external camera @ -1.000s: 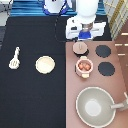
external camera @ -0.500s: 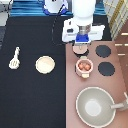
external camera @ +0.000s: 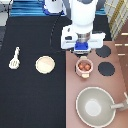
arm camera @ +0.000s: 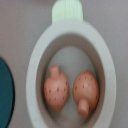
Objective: Take the lid off the pot, put the pot on the plate, and use the tool to push the pot to the front of the table.
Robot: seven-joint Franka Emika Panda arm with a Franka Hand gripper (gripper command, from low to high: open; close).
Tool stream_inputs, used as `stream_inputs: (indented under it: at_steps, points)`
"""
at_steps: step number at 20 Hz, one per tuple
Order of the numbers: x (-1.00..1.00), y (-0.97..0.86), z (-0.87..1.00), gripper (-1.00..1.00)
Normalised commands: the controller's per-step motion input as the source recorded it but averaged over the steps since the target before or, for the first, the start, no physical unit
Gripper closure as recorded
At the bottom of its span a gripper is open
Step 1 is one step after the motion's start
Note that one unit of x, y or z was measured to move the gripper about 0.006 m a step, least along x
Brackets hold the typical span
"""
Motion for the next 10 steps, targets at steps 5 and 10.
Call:
stream_inputs:
  at_steps: [5, 10]
  points:
    - [0.65, -0.29, -0.24, -1.0]
    - [0.35, -0.19, -0.3, -1.0]
